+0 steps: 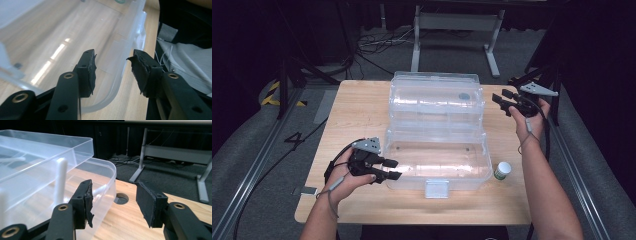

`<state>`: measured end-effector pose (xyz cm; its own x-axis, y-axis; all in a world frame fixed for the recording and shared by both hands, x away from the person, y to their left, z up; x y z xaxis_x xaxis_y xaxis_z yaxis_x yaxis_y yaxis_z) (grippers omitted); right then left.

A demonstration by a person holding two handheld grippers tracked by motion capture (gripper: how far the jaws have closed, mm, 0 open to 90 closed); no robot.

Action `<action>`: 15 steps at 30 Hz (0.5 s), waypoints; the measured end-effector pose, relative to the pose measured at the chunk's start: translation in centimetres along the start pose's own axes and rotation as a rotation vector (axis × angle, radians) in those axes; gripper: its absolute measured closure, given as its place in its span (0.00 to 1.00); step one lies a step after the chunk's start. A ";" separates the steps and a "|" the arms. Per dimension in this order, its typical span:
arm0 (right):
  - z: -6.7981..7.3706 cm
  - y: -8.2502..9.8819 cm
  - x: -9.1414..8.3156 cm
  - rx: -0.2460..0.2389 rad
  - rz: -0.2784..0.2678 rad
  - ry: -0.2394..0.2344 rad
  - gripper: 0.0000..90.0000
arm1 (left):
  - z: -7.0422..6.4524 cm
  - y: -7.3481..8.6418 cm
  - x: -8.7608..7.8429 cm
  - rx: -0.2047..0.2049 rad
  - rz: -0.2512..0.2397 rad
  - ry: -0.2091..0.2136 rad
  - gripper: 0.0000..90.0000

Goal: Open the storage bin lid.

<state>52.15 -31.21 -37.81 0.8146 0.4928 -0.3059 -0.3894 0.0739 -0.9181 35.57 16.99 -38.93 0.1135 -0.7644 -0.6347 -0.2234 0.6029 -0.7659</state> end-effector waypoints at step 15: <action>1.3 1.1 -7.4 0.029 -0.079 -0.067 0.49 | 1.4 0.8 -2.6 -0.165 0.006 -0.233 0.56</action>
Point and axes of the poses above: each handheld gripper's, and its own axes: x roughly forward along the jaws, y roughly out of its underside, z roughly to its left, the point moved 1 cm from there along x, roughly forward along the jaws, and after that the axes turned 12 degrees about x, right-handed, at the moved point
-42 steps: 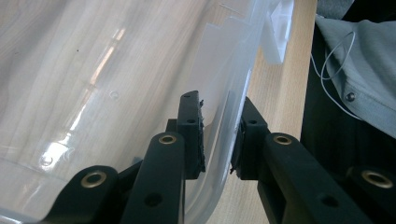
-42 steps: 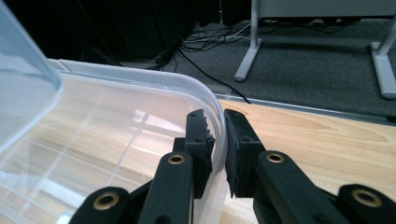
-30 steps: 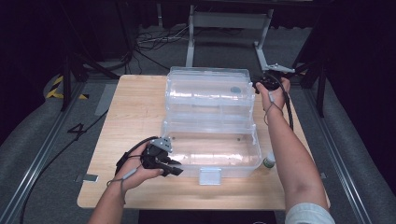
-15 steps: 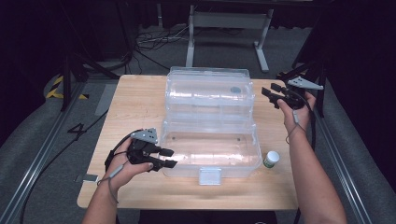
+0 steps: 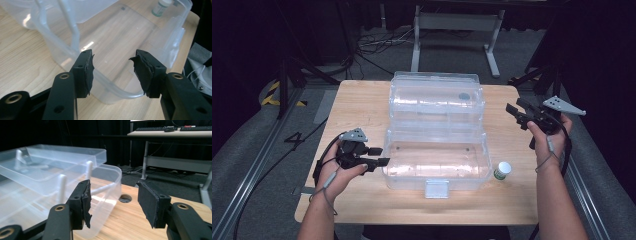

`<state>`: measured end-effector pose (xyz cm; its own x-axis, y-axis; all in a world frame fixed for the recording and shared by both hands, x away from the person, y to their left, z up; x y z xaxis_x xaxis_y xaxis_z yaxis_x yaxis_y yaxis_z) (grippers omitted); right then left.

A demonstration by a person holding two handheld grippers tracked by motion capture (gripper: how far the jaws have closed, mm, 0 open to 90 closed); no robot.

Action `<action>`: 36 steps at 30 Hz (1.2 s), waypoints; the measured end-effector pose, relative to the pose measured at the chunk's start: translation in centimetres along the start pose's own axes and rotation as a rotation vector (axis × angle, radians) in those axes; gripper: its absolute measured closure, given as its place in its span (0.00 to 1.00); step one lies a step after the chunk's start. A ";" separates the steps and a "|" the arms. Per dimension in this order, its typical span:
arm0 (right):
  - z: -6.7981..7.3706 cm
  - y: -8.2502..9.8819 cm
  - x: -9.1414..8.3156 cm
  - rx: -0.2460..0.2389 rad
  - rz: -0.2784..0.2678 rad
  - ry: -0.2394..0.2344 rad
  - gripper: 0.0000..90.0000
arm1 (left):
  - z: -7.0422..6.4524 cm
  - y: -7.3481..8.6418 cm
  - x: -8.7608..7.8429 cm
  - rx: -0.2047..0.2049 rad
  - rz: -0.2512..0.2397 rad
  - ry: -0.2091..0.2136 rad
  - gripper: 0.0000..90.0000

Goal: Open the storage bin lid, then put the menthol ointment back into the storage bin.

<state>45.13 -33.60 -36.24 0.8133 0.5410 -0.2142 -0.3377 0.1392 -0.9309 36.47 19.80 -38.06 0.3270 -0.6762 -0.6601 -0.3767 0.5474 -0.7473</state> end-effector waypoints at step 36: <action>2.8 0.4 -5.6 -0.090 0.279 0.016 0.47 | 3.5 -0.1 -0.8 -0.143 0.107 -0.195 0.50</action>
Point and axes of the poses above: each handheld gripper's, and its own axes: x roughly forward along the jaws, y roughly out of its underside, z roughly to its left, the point moved 1 cm from there along x, roughly forward along the jaws, and after that the axes turned 12 degrees about x, right-handed, at the moved point
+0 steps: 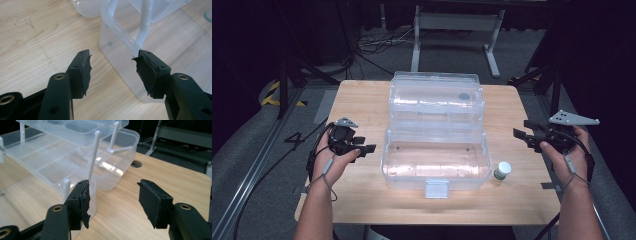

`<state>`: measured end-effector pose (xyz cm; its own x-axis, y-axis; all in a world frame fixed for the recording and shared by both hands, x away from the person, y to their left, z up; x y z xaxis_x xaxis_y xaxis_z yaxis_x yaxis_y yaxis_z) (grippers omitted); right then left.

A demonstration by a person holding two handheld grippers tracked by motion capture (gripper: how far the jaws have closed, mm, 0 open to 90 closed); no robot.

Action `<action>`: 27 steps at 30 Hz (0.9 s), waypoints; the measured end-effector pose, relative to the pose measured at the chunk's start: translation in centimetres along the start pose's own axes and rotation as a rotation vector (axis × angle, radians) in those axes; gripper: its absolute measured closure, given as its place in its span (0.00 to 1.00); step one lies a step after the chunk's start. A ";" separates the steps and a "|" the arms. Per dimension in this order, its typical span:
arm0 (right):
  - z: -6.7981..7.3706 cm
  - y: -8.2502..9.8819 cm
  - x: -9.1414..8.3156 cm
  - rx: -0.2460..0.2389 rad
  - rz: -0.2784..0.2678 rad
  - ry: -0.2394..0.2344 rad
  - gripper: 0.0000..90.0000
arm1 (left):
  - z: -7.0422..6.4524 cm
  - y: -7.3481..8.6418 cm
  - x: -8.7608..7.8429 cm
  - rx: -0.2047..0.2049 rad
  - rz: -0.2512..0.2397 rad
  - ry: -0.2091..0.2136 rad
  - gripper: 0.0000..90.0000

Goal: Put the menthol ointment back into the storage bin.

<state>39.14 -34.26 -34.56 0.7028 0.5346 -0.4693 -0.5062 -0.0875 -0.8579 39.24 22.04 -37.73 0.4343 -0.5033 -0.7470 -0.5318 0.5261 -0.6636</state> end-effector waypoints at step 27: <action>1.0 2.4 2.2 -0.043 0.431 0.021 0.45 | 0.2 0.1 0.6 0.011 0.070 -0.002 0.48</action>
Point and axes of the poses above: each handheld gripper's, and its own axes: x roughly forward along the jaws, y roughly out of its underside, z roughly to its left, the point moved 1 cm from there along x, roughly forward along the jaws, and after that the axes turned 12 degrees about x, right-handed, at the moved point
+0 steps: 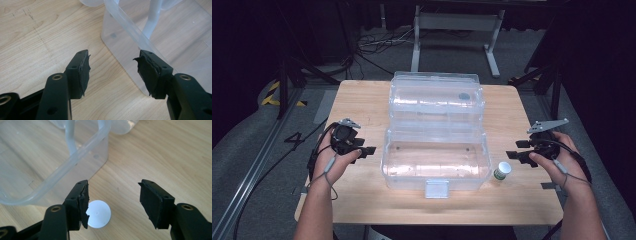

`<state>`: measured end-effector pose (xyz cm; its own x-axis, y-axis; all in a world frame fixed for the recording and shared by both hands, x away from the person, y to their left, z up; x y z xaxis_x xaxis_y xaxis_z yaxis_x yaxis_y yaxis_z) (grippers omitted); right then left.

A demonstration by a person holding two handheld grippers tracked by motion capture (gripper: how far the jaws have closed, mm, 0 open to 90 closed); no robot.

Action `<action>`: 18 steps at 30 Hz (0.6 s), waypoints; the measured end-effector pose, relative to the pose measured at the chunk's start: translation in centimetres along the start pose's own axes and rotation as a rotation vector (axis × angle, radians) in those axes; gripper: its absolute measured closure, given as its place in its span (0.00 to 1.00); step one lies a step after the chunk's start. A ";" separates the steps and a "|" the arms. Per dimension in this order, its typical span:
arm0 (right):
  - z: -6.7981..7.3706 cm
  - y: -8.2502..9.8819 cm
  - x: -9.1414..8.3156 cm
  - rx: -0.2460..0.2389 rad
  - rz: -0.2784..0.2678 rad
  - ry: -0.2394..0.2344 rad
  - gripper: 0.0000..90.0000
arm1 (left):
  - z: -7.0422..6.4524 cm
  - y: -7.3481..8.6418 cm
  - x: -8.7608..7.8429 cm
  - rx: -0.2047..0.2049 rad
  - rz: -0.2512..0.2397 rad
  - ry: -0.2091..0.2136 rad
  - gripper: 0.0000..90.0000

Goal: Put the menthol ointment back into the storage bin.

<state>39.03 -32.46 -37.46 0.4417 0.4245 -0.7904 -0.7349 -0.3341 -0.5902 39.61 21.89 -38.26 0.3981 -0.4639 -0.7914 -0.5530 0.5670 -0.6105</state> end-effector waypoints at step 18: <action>0.5 0.8 3.2 -0.065 0.185 0.010 0.42 | 0.1 0.2 0.1 -0.016 0.007 -0.006 0.48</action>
<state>39.61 -30.92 -40.40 0.3071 0.3426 -0.8879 -0.7693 -0.4599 -0.4435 39.65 22.03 -38.48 0.3982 -0.4557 -0.7961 -0.5677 0.5593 -0.6041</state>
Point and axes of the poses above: each handheld gripper's, and its own axes: x roughly forward along the jaws, y roughly out of its underside, z roughly to its left, the point moved 1 cm from there along x, roughly forward along the jaws, and after that the axes turned 12 degrees about x, right-handed, at the moved point
